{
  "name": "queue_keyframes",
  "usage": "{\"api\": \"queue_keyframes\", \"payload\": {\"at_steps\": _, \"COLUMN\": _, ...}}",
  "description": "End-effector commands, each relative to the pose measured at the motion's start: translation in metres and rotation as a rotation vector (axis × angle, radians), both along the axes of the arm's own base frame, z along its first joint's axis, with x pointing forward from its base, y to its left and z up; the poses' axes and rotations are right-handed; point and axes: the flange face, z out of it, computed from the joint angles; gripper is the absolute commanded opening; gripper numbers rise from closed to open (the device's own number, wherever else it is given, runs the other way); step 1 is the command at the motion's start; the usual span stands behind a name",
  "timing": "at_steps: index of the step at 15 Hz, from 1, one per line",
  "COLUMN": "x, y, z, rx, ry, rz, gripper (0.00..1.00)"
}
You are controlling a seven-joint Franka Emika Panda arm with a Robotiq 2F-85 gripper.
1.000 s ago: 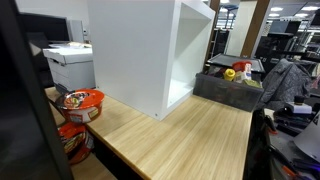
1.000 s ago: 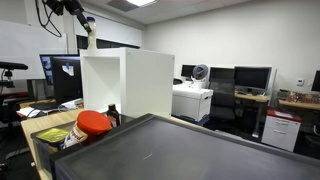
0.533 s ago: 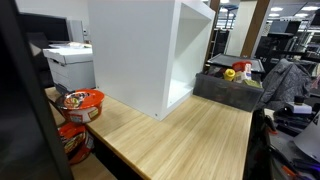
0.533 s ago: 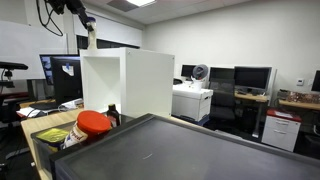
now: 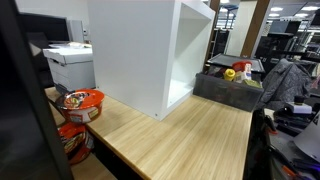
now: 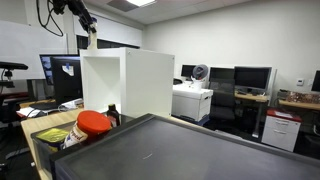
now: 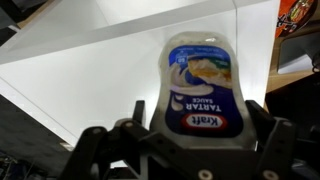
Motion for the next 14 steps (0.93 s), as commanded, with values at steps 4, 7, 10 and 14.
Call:
{"api": "queue_keyframes", "payload": {"at_steps": 4, "x": -0.017, "y": -0.003, "z": -0.005, "rx": 0.004, "ry": -0.002, "rz": 0.1, "gripper": 0.6}}
{"api": "queue_keyframes", "payload": {"at_steps": 7, "x": -0.023, "y": -0.004, "z": -0.003, "rx": 0.004, "ry": -0.018, "rz": 0.099, "gripper": 0.58}}
{"api": "queue_keyframes", "payload": {"at_steps": 10, "x": -0.031, "y": -0.006, "z": 0.001, "rx": 0.015, "ry": -0.028, "rz": 0.092, "gripper": 0.58}}
{"api": "queue_keyframes", "payload": {"at_steps": 14, "x": -0.038, "y": -0.008, "z": 0.002, "rx": 0.023, "ry": -0.03, "rz": 0.077, "gripper": 0.58}}
